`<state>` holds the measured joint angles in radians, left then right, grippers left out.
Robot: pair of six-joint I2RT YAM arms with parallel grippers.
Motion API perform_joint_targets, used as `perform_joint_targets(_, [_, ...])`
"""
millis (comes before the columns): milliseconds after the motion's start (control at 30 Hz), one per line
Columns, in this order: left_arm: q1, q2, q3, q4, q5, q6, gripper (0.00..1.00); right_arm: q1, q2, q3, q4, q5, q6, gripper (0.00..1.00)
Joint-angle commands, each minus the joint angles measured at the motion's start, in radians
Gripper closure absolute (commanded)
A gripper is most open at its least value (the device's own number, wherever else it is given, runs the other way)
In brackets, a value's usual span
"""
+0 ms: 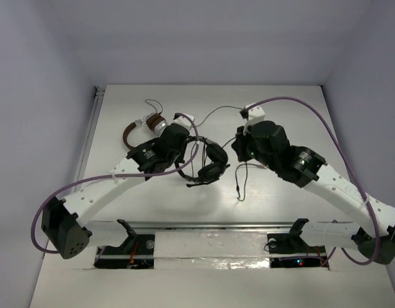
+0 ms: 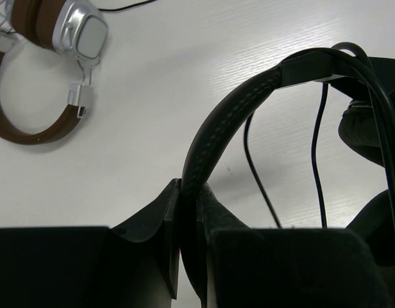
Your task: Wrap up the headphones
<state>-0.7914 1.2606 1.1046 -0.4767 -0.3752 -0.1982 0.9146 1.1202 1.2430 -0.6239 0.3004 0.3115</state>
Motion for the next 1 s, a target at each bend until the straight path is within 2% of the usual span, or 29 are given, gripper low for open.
perform_joint_targets(0, [0.001, -0.073, -0.009, 0.046, 0.128, 0.042, 1.00, -0.075, 0.004, -0.004, 0.162, 0.075, -0.097, 1.00])
perform_joint_targets(100, [0.001, -0.089, -0.014, 0.044, 0.170, 0.059, 1.00, -0.143, 0.042, 0.009, 0.220, 0.086, -0.144, 1.00])
perform_joint_targets(233, [0.001, -0.109, -0.028, 0.067, 0.251, 0.065, 1.00, -0.244, 0.127, 0.013, 0.285, -0.013, -0.152, 0.96])
perform_joint_targets(300, [0.001, -0.121, -0.013, 0.085, 0.310, 0.060, 1.00, -0.275, 0.176, -0.006, 0.331, -0.151, -0.131, 0.94])
perform_joint_targets(533, [0.012, -0.156, 0.106, 0.079, 0.452, 0.052, 1.00, -0.349, 0.233, -0.155, 0.513, -0.455, -0.045, 0.95])
perform_joint_targets(567, [0.012, -0.158, 0.122, 0.081, 0.475, 0.043, 1.00, -0.362, 0.230, -0.180, 0.545, -0.545, -0.020, 0.95])
perform_joint_targets(767, [0.075, -0.152, 0.236, 0.145, 0.542, -0.026, 1.00, -0.362, 0.217, -0.419, 0.901, -0.892, 0.108, 0.90])
perform_joint_targets(867, [0.095, -0.132, 0.271, 0.232, 0.579, -0.104, 1.00, -0.362, 0.242, -0.537, 1.212, -0.980, 0.229, 0.82])
perform_joint_targets(967, [0.106, -0.115, 0.290, 0.271, 0.582, -0.144, 1.00, -0.362, 0.298, -0.599, 1.340, -1.009, 0.320, 0.81])
